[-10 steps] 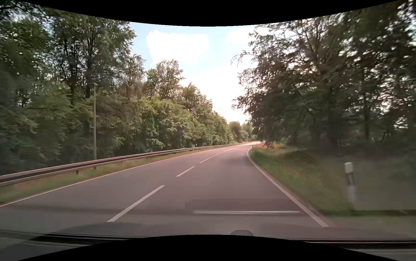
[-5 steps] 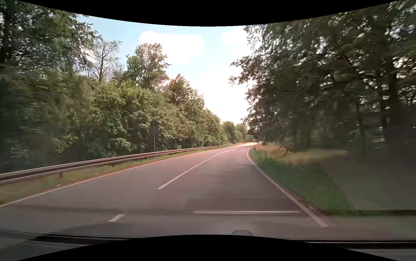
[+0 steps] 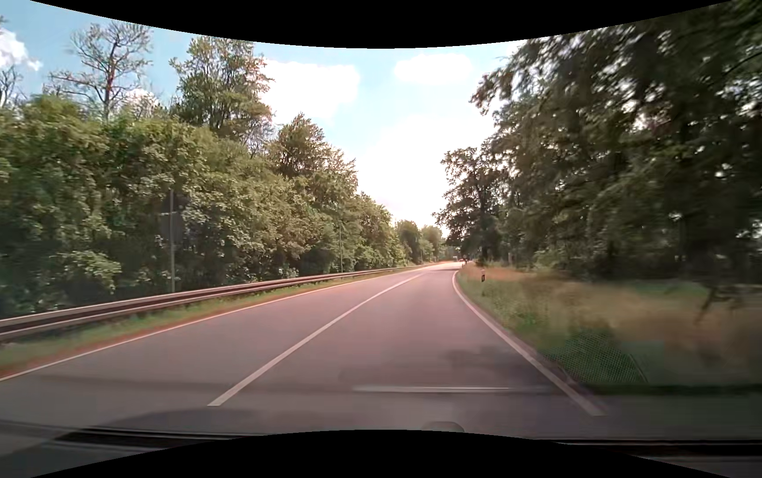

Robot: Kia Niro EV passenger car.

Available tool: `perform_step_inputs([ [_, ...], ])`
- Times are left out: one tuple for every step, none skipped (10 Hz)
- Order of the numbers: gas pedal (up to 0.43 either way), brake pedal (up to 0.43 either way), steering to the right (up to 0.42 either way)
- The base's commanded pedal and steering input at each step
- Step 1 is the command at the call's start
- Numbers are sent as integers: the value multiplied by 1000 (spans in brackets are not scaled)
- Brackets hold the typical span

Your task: Follow the waypoints while adhering to traffic rules and regulations

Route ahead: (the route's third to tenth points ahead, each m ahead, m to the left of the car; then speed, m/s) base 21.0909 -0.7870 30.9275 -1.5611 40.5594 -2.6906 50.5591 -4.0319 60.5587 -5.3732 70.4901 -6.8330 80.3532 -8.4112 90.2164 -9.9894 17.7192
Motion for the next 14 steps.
perform_step_inputs([
  [0,0,12],
  [0,0,12],
  [0,0,12],
  [0,0,12],
  [0,0,12],
  [0,0,12],
  [0,0,12],
  [0,0,12],
  [0,0,12],
  [0,0,12],
  [0,0,12],
  [0,0,12],
  [0,0,12],
  [0,0,12],
])
